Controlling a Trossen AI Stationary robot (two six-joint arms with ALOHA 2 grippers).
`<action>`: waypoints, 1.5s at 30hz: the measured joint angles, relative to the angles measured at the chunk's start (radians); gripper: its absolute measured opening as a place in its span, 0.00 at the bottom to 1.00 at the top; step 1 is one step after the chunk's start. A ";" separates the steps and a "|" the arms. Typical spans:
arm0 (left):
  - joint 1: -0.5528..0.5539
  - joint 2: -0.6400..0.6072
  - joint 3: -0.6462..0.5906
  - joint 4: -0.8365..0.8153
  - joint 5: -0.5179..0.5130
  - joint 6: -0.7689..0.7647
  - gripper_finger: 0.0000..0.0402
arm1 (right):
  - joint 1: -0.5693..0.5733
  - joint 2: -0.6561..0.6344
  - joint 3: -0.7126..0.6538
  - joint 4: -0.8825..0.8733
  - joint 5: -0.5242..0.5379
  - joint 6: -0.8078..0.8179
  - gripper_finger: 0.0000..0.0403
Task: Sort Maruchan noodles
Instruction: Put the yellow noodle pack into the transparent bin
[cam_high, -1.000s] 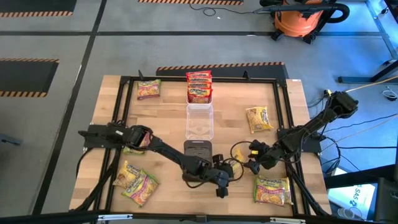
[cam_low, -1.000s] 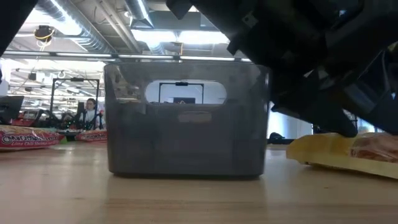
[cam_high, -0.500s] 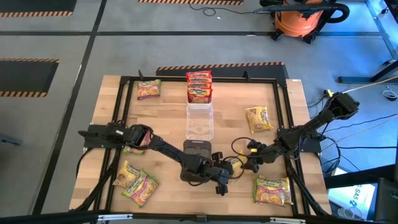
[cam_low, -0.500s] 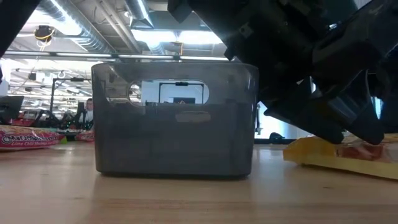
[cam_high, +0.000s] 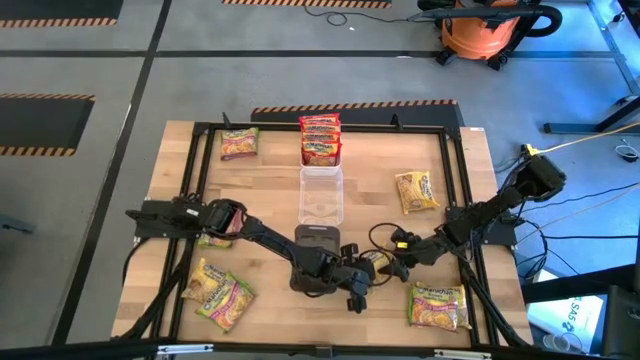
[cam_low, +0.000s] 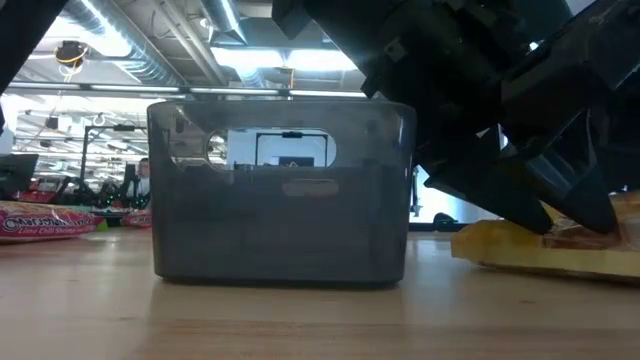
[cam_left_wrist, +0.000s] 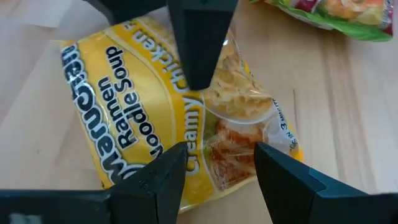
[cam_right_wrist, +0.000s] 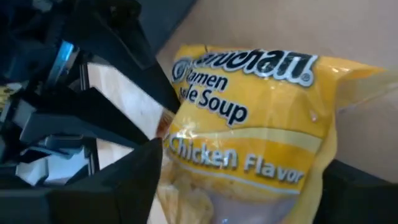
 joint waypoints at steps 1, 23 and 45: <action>0.001 0.000 0.000 0.001 -0.001 0.000 0.46 | 0.001 0.001 0.000 0.002 0.009 -0.002 0.67; -0.047 -0.185 -0.001 -0.179 0.046 -0.029 0.46 | 0.003 -0.161 0.004 -0.037 -0.148 -0.154 0.30; -0.155 -0.803 -0.703 0.168 -0.119 -0.005 0.46 | -0.011 -0.201 0.274 -0.052 0.222 -0.867 0.27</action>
